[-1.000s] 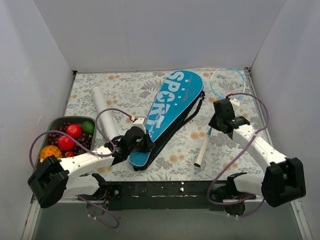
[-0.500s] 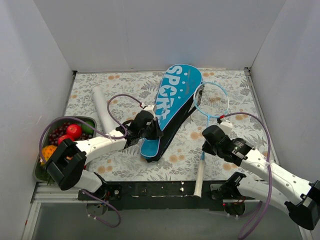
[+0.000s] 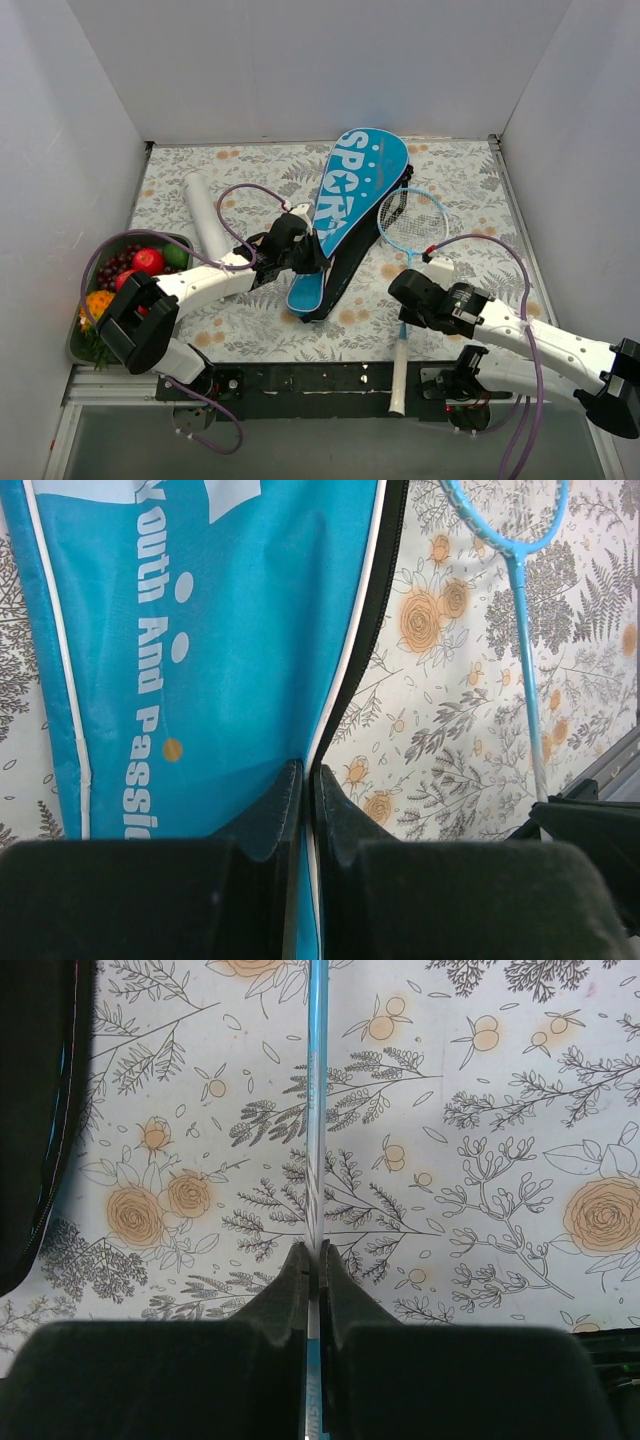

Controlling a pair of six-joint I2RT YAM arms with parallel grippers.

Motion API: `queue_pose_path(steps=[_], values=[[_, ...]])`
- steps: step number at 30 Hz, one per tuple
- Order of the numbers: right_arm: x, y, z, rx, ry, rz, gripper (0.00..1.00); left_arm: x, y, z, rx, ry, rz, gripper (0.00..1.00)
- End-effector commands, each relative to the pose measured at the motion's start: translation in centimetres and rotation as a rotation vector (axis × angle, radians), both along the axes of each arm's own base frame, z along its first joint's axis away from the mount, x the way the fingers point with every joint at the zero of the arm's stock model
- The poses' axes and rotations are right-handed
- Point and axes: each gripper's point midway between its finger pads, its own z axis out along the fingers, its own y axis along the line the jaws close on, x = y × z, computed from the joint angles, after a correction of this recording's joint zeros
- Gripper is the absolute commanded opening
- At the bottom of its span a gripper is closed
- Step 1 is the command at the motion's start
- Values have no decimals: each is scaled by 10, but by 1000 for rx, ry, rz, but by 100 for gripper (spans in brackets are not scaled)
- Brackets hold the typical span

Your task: Pack up the badminton gear

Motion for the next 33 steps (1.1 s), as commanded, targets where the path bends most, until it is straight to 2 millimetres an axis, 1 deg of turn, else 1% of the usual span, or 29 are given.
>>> queue_pose_path(steps=[1,2,3,5,8,9,10,12,13,15,18,19,20,22,23,26,29,32,33], values=[[6,5,6,0,-39,-20,1,18,-8,38,-104,-94,27,0],[7,8,5,-2,-41,-14,1,16,-8,36,-104,-87,17,0],[8,11,6,-3,-44,-3,1,17,-11,42,-127,-106,11,0],[11,17,5,-13,-43,10,1,14,-11,42,-130,-105,-2,0],[18,28,8,-21,-57,35,1,6,-11,40,-139,-100,-32,0],[20,32,10,-19,-63,44,1,2,-9,35,-133,-91,-40,0],[23,39,17,-9,-74,60,1,-1,-8,37,-139,-95,-46,0],[28,48,19,-13,-80,76,1,-4,-7,35,-143,-95,-54,0],[32,55,27,-1,-94,91,1,-8,-5,33,-143,-89,-60,0],[36,62,29,-16,-97,105,1,-11,-4,33,-148,-91,-66,0],[41,75,35,-10,-109,134,1,-13,-2,35,-148,-101,-74,0],[42,81,35,-7,-110,145,1,-13,-2,35,-146,-105,-78,0],[44,85,39,-5,-120,156,1,-13,-2,38,-148,-112,-82,0],[48,91,38,-10,-124,168,1,-14,-2,39,-145,-119,-91,0],[50,95,42,-8,-130,178,1,-14,-2,41,-145,-122,-96,0],[51,106,43,-5,-126,199,1,-14,-2,43,-135,-129,-105,0],[48,122,53,20,-144,237,1,-14,-1,46,-131,-138,-109,0],[45,130,63,37,-164,255,1,-13,-2,55,-139,-158,-113,0],[44,131,65,41,-170,259,1,-11,-2,63,-146,-176,-113,0]])
